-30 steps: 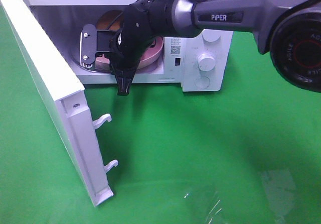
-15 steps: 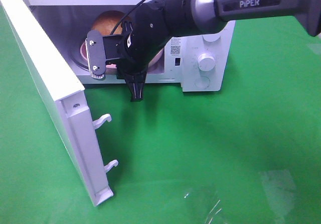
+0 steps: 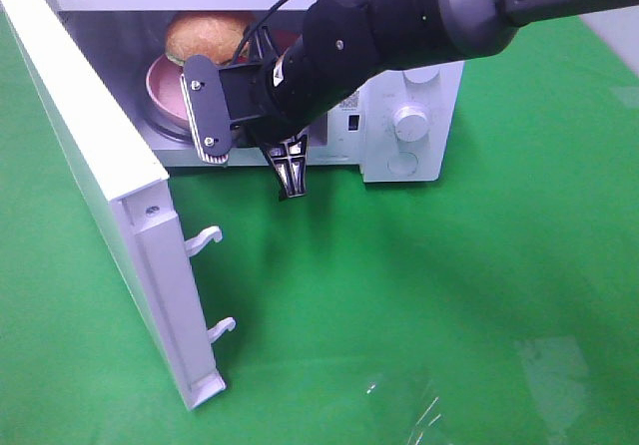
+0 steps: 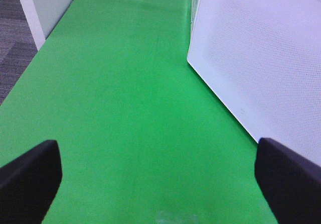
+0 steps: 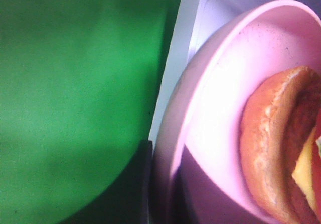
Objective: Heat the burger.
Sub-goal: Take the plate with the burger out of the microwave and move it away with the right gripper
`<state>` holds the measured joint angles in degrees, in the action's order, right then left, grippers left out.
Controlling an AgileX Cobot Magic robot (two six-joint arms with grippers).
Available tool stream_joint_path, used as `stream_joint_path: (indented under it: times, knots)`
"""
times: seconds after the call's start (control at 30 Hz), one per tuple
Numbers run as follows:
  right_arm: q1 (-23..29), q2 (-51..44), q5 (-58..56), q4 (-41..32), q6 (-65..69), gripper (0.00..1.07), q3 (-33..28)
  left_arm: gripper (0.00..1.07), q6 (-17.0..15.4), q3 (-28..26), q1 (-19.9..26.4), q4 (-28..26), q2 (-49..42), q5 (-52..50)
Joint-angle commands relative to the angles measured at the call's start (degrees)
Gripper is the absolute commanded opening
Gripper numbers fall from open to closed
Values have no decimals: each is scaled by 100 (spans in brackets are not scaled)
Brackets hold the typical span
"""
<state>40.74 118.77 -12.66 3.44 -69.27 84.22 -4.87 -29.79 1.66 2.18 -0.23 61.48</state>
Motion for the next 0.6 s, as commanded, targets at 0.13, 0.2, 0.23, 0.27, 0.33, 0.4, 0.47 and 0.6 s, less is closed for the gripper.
stream_joint_path:
  times: [0.13, 0.2, 0.23, 0.27, 0.33, 0.4, 0.47, 0.6]
  knots:
    - [-63, -441, 384, 74, -17, 0, -418, 97, -11, 11, 6, -29, -29, -23]
    - [-63, -487, 418, 74, -17, 0, -516, 97, -11, 11, 6, -29, -29, -23]
    - [-63, -590, 556, 80, -17, 0, -722, 97, -11, 11, 6, -29, -29, -23]
    - [-63, -590, 556, 80, -17, 0, -722, 97, -11, 11, 6, -29, -29, -23]
    - [-63, -768, 745, 80, -17, 0, -1066, 97, -11, 11, 6, -29, -29, -23]
    - [-63, -871, 762, 80, -17, 0, -1272, 97, -11, 11, 6, -29, -29, -23]
    - [-63, -974, 785, 80, -17, 0, -1455, 97, -11, 11, 6, -29, -29, -23]
    - [-63, -1186, 963, 80, -17, 0, -1765, 97, -11, 11, 6, -29, -29, -23]
